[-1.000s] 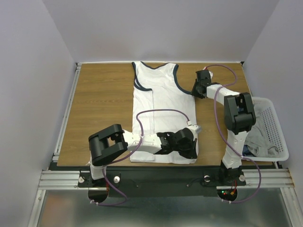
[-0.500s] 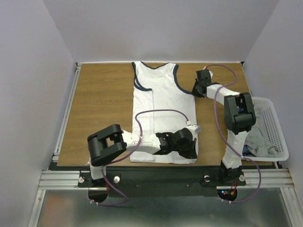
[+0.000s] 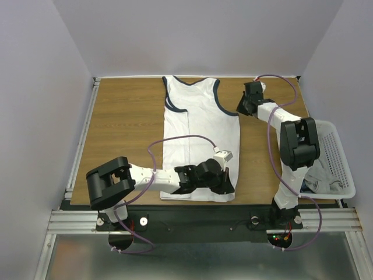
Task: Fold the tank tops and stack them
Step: Fold the tank top
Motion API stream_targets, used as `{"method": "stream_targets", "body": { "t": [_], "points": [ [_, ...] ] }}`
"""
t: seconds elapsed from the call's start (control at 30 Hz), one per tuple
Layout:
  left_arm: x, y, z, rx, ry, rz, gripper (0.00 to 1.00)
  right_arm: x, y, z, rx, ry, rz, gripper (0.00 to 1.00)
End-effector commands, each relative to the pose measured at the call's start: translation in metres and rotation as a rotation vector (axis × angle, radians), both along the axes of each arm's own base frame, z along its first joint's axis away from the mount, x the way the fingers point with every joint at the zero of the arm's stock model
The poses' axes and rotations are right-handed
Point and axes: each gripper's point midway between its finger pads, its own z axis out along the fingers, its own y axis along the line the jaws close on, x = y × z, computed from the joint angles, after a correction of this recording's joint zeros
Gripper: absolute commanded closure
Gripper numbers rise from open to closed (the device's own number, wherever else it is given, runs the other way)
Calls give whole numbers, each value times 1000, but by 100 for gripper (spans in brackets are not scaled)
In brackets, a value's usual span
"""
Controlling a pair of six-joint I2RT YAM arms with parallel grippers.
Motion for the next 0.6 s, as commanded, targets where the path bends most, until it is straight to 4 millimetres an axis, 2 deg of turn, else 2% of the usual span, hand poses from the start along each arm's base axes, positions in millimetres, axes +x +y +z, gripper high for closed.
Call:
{"method": "stream_targets", "body": {
  "t": [0.0, 0.1, 0.13, 0.27, 0.3, 0.33, 0.4, 0.43, 0.57],
  "points": [
    [5, 10, 16, -66, 1, 58, 100, 13, 12, 50, 46, -125, -14, 100],
    [6, 18, 15, -65, 13, 85, 100, 15, 21, 54, 62, -132, -15, 100],
    [7, 23, 10, -54, 16, 99, 100, 16, 22, 52, 59, -130, -20, 100],
    [7, 33, 10, -55, 21, 122, 100, 17, 27, 48, 55, -120, -30, 99],
    [8, 33, 10, -53, 19, 120, 100, 17, 27, 46, 52, -116, -29, 96],
    [8, 32, 9, -50, 19, 118, 100, 16, 26, 44, 47, -110, -30, 89],
    [9, 30, 5, -35, 19, 113, 100, 14, 24, 41, 35, -106, -35, 87],
    [7, 26, 7, -40, 19, 100, 100, 12, 22, 37, 26, -97, -37, 83],
    [8, 22, 2, -25, 23, 89, 100, 6, 13, 22, -27, -64, -48, 79]
  ]
}}
